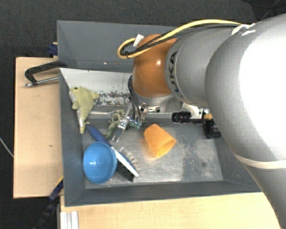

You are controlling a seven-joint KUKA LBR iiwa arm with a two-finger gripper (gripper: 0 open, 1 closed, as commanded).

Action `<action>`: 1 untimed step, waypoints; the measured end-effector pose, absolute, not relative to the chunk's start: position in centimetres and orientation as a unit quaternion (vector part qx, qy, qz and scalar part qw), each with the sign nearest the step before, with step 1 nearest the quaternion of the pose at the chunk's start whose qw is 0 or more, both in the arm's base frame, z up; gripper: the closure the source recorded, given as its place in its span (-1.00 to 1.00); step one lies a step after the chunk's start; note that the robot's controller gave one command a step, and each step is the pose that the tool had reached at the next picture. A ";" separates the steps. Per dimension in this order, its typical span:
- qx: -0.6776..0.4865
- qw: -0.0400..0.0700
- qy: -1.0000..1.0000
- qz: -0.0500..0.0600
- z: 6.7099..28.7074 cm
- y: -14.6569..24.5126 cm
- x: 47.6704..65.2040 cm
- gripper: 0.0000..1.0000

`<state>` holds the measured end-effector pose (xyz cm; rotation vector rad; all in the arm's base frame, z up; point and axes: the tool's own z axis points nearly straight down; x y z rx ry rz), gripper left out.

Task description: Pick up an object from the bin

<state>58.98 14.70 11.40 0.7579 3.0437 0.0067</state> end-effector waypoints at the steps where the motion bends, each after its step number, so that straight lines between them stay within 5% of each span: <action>1: 0.313 0.001 0.950 0.002 7.3 13.1 58.6 -1.00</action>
Offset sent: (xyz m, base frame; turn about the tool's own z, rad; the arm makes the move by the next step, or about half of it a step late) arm -0.0057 -0.0179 -0.0440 0.1504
